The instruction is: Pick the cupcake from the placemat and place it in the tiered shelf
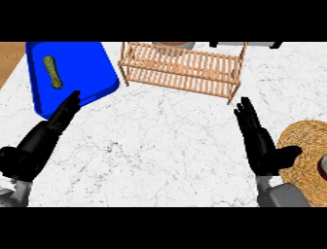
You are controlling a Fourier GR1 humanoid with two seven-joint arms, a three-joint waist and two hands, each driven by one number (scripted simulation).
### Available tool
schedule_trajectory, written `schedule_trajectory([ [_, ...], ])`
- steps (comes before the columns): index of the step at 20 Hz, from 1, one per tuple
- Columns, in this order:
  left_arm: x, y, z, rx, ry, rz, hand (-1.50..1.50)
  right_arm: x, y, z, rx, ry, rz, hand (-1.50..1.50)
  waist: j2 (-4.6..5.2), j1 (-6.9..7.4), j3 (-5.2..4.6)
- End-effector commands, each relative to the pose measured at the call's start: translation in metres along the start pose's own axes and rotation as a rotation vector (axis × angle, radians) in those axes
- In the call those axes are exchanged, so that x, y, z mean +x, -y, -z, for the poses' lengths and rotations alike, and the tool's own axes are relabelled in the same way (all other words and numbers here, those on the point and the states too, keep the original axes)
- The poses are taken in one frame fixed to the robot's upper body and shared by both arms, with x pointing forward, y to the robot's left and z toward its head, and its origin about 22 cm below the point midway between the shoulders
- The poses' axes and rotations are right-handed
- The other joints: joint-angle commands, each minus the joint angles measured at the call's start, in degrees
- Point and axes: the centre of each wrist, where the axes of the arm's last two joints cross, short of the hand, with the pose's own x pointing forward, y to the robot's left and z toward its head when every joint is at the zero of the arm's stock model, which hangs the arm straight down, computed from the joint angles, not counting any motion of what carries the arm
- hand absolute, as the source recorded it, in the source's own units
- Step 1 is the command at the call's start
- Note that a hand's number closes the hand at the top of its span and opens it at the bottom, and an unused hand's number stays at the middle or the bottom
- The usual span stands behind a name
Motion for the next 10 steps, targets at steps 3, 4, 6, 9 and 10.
schedule_trajectory([
  [3,-0.037,-0.016,-0.017,0.179,-0.207,-0.119,0.0,0.036,0.117,-0.015,-0.261,0.1,-0.279,1.5,1.16,-4.85,-0.8],
  [4,-0.052,-0.022,-0.028,0.232,-0.29,-0.139,0.0,0.058,0.151,-0.019,-0.357,0.145,-0.356,1.5,0.77,-6.39,-0.97],
  [6,-0.077,-0.02,-0.042,0.327,-0.425,-0.209,0.0,0.086,0.203,-0.032,-0.526,0.201,-0.492,1.5,0.76,-9.14,-1.16],
  [9,-0.083,-0.01,-0.047,0.31,-0.467,-0.317,0.0,0.063,0.271,-0.097,-0.809,-0.219,-0.571,1.5,1.74,-7.92,-0.95],
  [10,-0.084,-0.015,-0.041,0.317,-0.467,-0.327,0.0,0.068,0.283,-0.106,-0.821,-0.198,-0.518,1.5,1.66,-7.72,-0.73],
])
